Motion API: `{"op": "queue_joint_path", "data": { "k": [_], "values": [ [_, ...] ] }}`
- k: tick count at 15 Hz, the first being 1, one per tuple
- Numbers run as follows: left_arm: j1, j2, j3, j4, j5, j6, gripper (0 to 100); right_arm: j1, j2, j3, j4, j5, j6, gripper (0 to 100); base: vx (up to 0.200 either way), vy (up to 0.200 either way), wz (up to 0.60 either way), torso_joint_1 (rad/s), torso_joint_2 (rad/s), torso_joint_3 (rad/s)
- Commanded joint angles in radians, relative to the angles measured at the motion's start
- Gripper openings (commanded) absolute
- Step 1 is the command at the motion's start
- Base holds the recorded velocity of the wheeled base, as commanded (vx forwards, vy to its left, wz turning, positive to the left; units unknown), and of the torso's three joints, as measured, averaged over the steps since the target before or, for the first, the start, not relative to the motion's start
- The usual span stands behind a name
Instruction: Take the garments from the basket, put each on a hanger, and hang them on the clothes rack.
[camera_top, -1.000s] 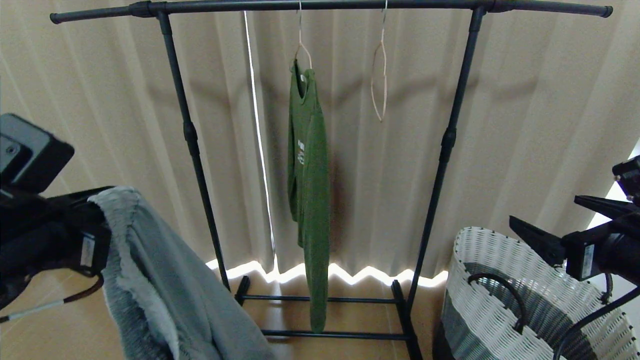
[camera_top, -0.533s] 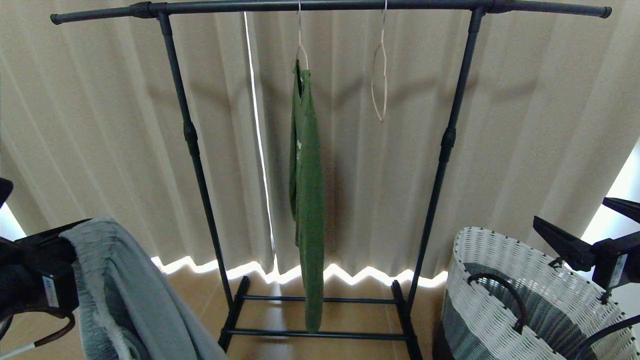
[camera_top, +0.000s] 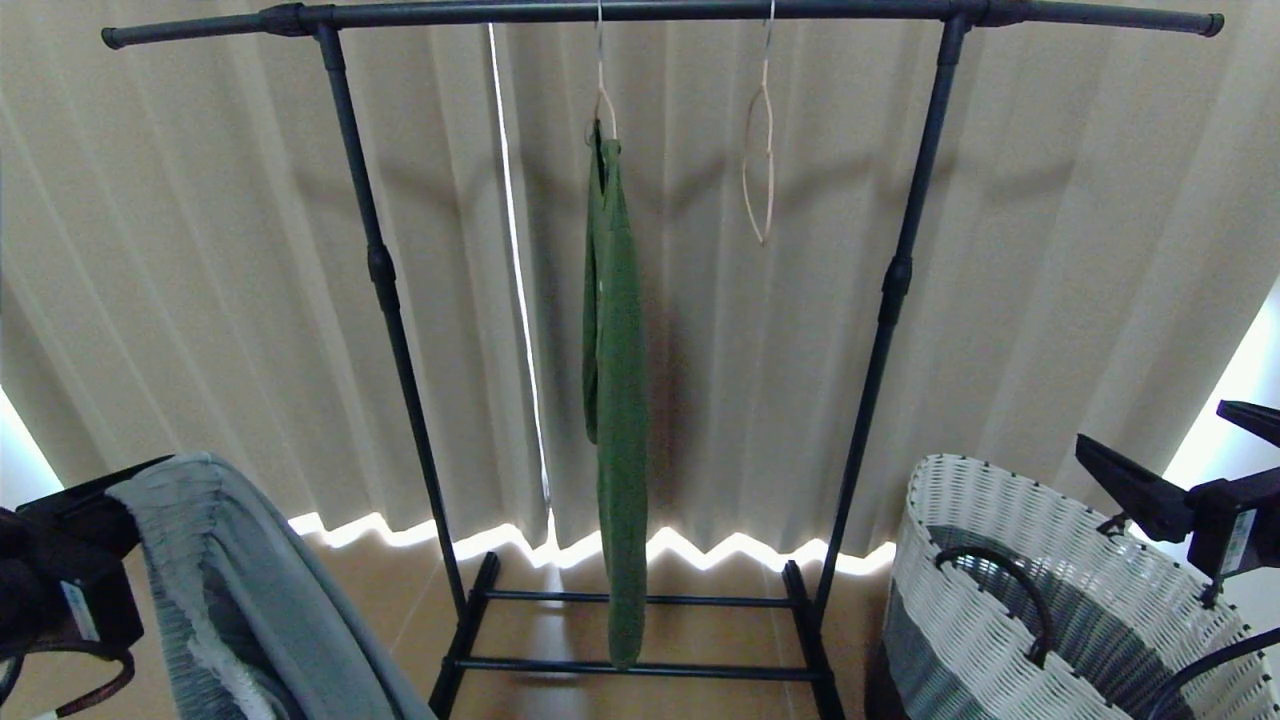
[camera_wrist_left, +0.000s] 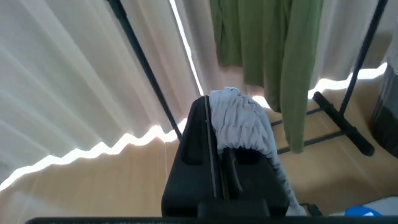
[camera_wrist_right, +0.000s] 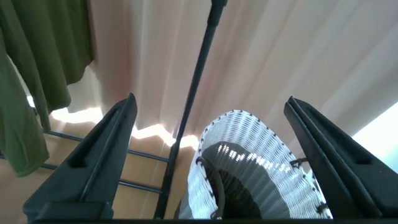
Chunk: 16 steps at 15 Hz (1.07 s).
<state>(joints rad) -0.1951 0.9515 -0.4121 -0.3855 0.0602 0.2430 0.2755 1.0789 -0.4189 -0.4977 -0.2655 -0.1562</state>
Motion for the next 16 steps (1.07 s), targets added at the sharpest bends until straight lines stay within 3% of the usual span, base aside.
{"op": "queue_joint_path", "data": {
  "k": [1, 16],
  "values": [
    [0.065, 0.039, 0.007, -0.024, -0.002, 0.002, 0, -0.006, 0.006, 0.005, 0.001, -0.001, -0.002, 100, 0.000, 0.000, 0.00, 0.000, 0.00, 0.000],
    [0.066, 0.024, 0.032, -0.033, -0.003, 0.002, 0, -0.033, -0.039, 0.077, -0.016, -0.004, -0.045, 100, 0.000, 0.000, 0.00, 0.000, 0.00, 0.000]
  ]
}}
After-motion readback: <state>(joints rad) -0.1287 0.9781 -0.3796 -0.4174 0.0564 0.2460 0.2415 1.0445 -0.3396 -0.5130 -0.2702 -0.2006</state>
